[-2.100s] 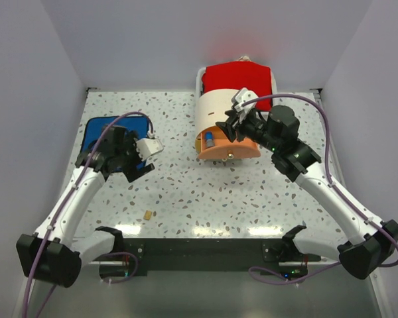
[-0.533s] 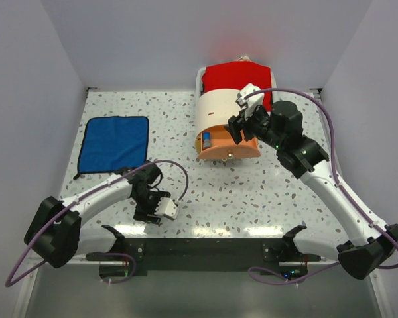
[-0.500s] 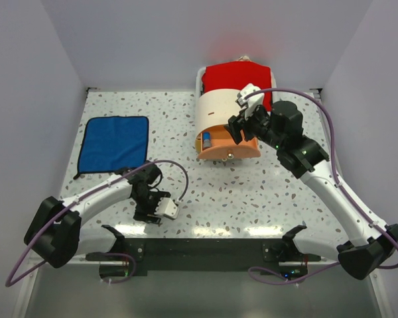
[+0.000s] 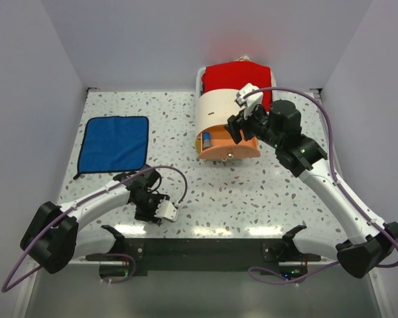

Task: Sort the stationery into containers
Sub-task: Pick up the stationery from the corner of the board, then place the stationery in the storage box.

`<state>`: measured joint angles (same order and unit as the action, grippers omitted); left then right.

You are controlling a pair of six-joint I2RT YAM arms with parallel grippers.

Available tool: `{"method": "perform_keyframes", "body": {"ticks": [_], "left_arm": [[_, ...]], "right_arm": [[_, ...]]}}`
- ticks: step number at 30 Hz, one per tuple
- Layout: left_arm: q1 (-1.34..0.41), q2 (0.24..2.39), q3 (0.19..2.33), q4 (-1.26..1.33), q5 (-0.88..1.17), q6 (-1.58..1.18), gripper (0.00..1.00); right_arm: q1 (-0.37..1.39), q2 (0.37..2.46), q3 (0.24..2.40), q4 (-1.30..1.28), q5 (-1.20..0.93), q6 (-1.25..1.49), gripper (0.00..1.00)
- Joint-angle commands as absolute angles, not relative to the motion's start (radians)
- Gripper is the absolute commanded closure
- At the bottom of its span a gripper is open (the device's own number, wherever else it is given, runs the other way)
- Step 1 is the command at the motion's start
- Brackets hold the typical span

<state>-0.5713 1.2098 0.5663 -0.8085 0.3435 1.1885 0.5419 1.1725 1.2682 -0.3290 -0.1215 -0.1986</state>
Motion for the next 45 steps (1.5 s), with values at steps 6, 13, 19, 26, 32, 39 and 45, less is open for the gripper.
{"method": "perform_keyframes", "body": {"ticks": [6, 13, 19, 26, 32, 39, 45], "left_arm": [[-0.571, 1.157, 0.454, -0.827, 0.226, 1.265, 0.43], [-0.571, 1.147, 0.451, -0.845, 0.187, 1.298, 0.44], [-0.569, 1.195, 0.477, -0.861, 0.189, 1.299, 0.74], [-0.571, 1.197, 0.627, -0.937, 0.244, 1.287, 1.00], [-0.571, 1.210, 0.849, -0.971, 0.285, 1.220, 1.00], [-0.572, 1.244, 1.164, -0.974, 0.371, 1.117, 1.00], [-0.613, 1.367, 1.520, -0.997, 0.475, 1.036, 1.00]], "right_arm": [[0.535, 1.170, 1.292, -0.288, -0.110, -0.192, 0.32], [0.535, 1.172, 1.290, -0.285, -0.115, -0.193, 0.32], [0.535, 1.164, 1.284, -0.288, -0.114, -0.201, 0.31], [0.535, 1.157, 1.272, -0.279, -0.100, -0.221, 0.31], [0.535, 1.158, 1.299, -0.319, -0.089, -0.247, 0.31], [0.534, 1.152, 1.333, -0.373, -0.074, -0.270, 0.31], [0.534, 1.128, 1.322, -0.379, -0.031, -0.273, 0.31]]}}
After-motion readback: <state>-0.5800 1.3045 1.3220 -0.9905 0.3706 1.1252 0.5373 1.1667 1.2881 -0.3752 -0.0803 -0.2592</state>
